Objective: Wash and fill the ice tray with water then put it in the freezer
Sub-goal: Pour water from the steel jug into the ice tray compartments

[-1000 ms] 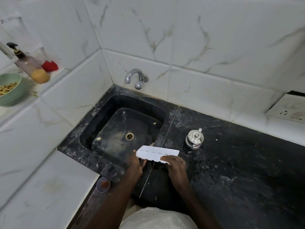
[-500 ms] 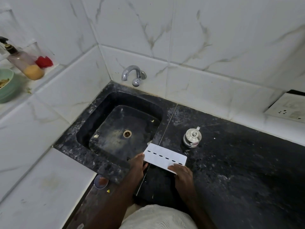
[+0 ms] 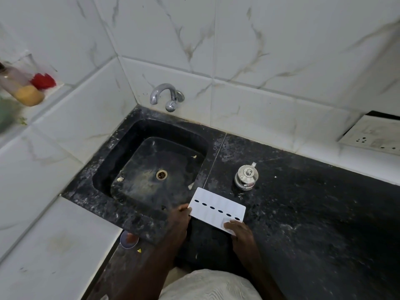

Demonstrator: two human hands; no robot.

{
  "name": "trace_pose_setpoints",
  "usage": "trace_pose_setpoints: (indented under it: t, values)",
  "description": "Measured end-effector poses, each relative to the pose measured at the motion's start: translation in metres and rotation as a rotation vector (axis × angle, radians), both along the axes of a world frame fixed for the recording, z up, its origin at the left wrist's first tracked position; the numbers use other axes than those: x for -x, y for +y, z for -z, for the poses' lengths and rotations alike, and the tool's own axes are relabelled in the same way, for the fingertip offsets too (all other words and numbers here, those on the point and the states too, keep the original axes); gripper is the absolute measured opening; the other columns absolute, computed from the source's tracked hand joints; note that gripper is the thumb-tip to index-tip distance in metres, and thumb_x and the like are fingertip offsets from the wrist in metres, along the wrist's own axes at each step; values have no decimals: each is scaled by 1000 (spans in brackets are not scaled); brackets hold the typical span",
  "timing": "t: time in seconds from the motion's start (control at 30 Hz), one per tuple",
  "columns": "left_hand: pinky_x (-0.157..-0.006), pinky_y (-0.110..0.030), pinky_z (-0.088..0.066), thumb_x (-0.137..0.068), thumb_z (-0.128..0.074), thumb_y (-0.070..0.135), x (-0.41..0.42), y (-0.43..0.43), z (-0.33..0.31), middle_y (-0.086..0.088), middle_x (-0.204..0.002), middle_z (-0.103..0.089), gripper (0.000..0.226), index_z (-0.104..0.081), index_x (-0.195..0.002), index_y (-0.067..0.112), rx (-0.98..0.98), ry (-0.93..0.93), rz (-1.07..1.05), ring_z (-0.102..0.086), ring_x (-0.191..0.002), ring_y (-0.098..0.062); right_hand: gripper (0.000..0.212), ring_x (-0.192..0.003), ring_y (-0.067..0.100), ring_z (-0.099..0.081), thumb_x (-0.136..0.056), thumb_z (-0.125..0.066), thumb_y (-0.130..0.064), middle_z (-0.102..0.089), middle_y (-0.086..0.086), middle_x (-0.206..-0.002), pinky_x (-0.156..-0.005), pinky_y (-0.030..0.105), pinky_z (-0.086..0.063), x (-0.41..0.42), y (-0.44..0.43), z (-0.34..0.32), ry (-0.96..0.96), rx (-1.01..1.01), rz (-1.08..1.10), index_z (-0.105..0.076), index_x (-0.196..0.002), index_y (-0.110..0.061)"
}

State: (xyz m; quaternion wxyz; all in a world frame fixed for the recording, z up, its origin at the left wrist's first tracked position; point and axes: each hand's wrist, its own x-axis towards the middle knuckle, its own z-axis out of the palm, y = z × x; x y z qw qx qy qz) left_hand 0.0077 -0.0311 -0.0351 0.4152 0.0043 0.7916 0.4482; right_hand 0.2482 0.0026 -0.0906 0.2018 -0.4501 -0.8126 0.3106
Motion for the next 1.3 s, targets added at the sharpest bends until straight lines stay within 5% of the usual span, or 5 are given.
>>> trace_pose_setpoints:
  t: [0.5,0.6,0.97,1.1,1.3]
  values:
    - [-75,-17,-44,-87,-64,-4,7,-23,0,-3,-117,-76,41,-76,-122,14,73,422,555,-69,-102,-13,41,-108,17,-69,-79,-63,13,-74,1,-113,-103,5,-38,-11,-6,-17,39,86,155,-79,-105,-15]
    - [-107,-29,-44,-86,-69,2,11,-39,10,-8,-139,-58,57,-60,-141,12,128,514,685,-57,-126,-24,45,-109,13,-66,-84,-63,16,-73,-3,-117,-101,16,-44,-8,6,-42,66,150,286,-77,-111,-17]
    - [-126,-34,-19,-95,-63,43,7,-78,19,-10,-168,-17,86,-19,-163,13,189,753,1145,-22,-154,-28,38,-90,24,-62,-101,-59,-39,-69,11,-93,-76,30,-36,31,175,-115,202,417,704,-77,-102,-5]
    - [-123,-25,2,-98,-60,47,6,-81,20,-10,-172,5,96,-2,-164,8,218,729,1210,-1,-159,-25,68,-92,29,-72,-60,-78,-66,-77,12,-95,-84,45,-56,34,236,-62,273,673,683,-79,-92,-6]
    - [-126,-30,-1,-96,-66,40,4,-79,19,-11,-169,19,107,11,-162,6,245,706,1278,10,-159,-26,17,-67,20,-67,-70,-89,-19,-76,14,-87,-68,36,-53,47,240,-57,421,731,714,-76,-74,-10]
